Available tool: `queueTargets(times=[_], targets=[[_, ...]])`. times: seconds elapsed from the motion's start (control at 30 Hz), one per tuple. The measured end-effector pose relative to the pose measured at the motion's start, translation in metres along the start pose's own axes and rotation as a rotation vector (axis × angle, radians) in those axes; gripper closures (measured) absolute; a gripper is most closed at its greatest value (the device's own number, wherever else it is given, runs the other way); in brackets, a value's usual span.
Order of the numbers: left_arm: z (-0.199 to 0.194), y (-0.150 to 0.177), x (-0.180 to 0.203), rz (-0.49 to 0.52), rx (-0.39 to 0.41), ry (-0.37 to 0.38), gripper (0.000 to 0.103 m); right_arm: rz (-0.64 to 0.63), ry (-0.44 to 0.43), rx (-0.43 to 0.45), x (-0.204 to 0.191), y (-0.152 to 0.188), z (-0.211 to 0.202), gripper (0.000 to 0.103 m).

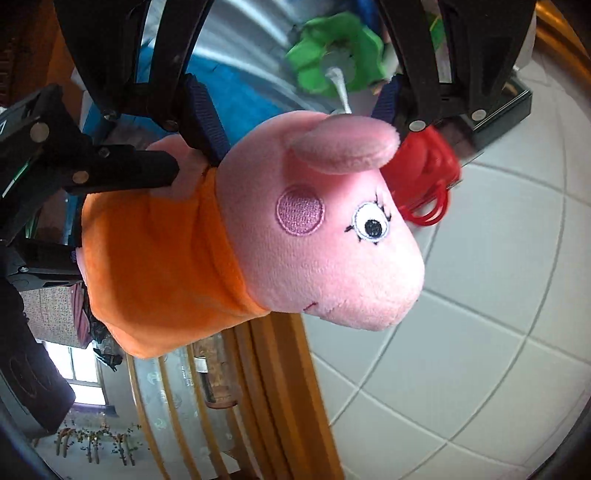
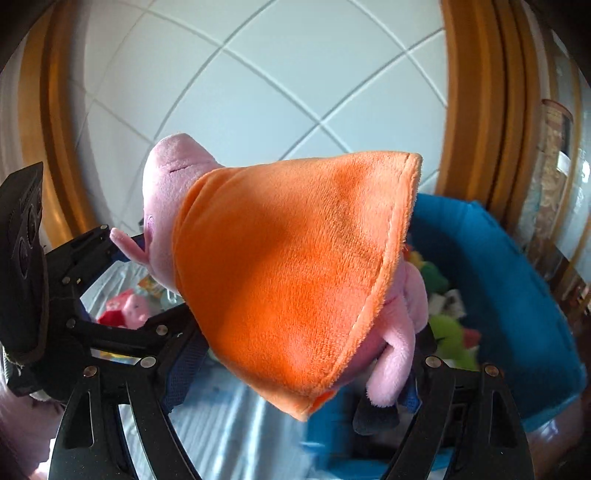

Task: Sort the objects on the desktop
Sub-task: 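Carry the pig plush into the blue crate and open both tools, then raise both tools out of the crate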

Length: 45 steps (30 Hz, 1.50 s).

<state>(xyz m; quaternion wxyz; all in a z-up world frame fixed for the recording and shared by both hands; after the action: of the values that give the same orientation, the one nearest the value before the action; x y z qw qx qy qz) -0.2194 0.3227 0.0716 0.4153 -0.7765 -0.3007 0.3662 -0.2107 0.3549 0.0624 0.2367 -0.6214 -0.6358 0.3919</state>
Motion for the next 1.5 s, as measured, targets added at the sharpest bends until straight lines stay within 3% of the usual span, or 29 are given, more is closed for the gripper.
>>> queueTargets(times=[0.1,0.3,0.5,0.7,0.9,1.2,1.33,1.5], targets=[[0.027,-0.034,0.053,0.02,-0.035,0.041,0.033,0.019,0.022,-0.013,0.06,-0.004,-0.021,0.017],[0.081,-0.065,0.149,0.087,-0.15,0.111,0.033,0.131,0.035,-0.044,0.166,0.013,-0.032,0.016],[0.128,-0.061,0.223,0.145,-0.313,0.19,0.033,0.258,0.043,-0.095,0.248,0.05,-0.033,0.016],[0.158,-0.046,0.261,0.148,-0.453,0.262,0.033,0.334,0.051,-0.149,0.285,0.076,-0.041,0.015],[0.164,-0.046,0.26,0.144,-0.487,0.235,0.033,0.384,0.033,-0.137,0.296,0.074,-0.029,0.008],[0.151,-0.053,0.214,0.047,-0.436,0.159,0.033,0.331,0.137,-0.109,0.296,0.065,-0.035,0.0],[0.133,-0.057,0.188,-0.007,-0.391,0.114,0.033,0.275,0.194,-0.087,0.285,0.061,-0.04,0.0],[0.09,-0.062,0.162,-0.064,-0.268,0.039,0.033,0.191,0.258,-0.032,0.261,0.059,-0.055,0.0]])
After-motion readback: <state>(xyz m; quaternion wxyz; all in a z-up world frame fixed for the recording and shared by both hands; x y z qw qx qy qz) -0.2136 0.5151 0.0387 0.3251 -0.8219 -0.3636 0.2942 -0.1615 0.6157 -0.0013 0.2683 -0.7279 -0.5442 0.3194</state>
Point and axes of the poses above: each gripper's, at about its wrist camera, not at the fingertips, and z roughly the way its jaws point, x to its right, y to its underside, the point moved 10 cm from there along z, roughly the way its jaws point, and after that the axes turned 15 degrees about -y, right-handed, at the moved point
